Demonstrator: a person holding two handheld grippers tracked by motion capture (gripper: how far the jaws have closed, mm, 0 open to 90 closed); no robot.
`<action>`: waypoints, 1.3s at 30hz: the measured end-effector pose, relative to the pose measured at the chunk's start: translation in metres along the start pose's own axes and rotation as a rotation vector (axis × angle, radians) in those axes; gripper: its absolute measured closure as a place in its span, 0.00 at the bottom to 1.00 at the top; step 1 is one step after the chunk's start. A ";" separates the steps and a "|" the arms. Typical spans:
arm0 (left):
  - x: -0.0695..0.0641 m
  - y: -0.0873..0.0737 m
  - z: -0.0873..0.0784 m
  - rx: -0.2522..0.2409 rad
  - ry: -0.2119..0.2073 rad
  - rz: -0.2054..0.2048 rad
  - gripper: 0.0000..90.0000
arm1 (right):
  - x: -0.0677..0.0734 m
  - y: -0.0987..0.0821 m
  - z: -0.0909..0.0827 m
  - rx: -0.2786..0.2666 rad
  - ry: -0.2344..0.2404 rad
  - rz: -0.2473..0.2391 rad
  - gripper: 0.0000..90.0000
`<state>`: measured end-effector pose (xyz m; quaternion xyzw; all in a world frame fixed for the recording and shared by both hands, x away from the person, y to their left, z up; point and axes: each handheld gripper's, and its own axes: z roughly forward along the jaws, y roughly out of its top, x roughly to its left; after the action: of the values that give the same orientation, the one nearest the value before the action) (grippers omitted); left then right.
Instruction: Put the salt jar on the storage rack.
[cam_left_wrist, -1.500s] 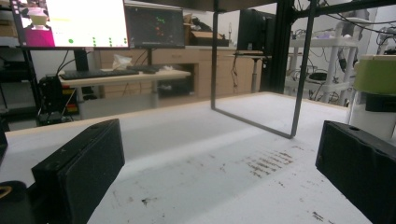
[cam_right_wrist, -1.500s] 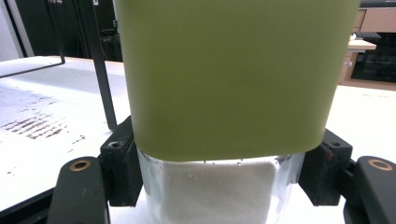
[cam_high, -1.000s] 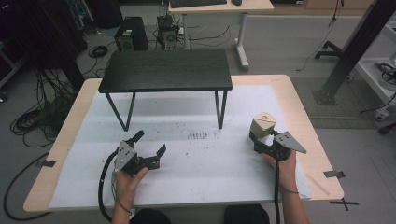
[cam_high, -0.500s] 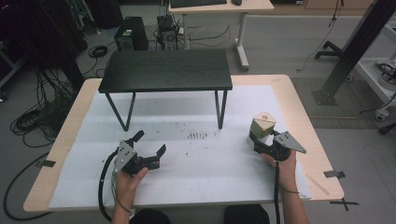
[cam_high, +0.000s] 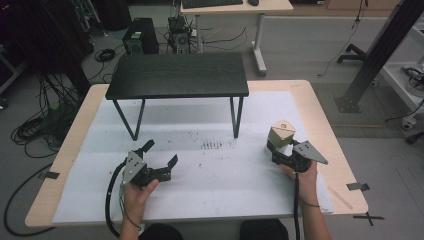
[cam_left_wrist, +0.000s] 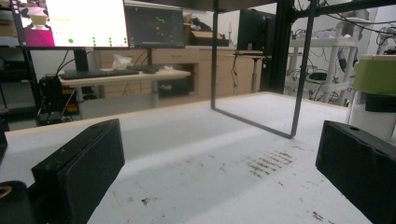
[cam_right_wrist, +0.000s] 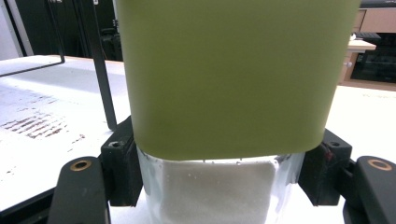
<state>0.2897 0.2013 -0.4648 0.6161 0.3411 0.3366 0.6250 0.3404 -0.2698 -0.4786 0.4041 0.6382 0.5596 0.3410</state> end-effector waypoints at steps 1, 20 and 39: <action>0.000 0.000 0.000 0.000 -0.001 -0.001 0.02 | 0.000 0.000 0.000 0.000 0.001 0.000 0.33; 0.000 0.000 0.000 0.001 0.000 -0.001 0.02 | 0.000 0.000 0.000 0.003 0.003 -0.005 0.34; 0.000 0.000 0.000 0.001 0.000 -0.001 0.02 | -0.001 0.001 -0.002 0.009 0.011 -0.009 0.34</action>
<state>0.2898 0.2013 -0.4648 0.6162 0.3419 0.3361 0.6248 0.3388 -0.2716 -0.4768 0.3997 0.6442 0.5575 0.3383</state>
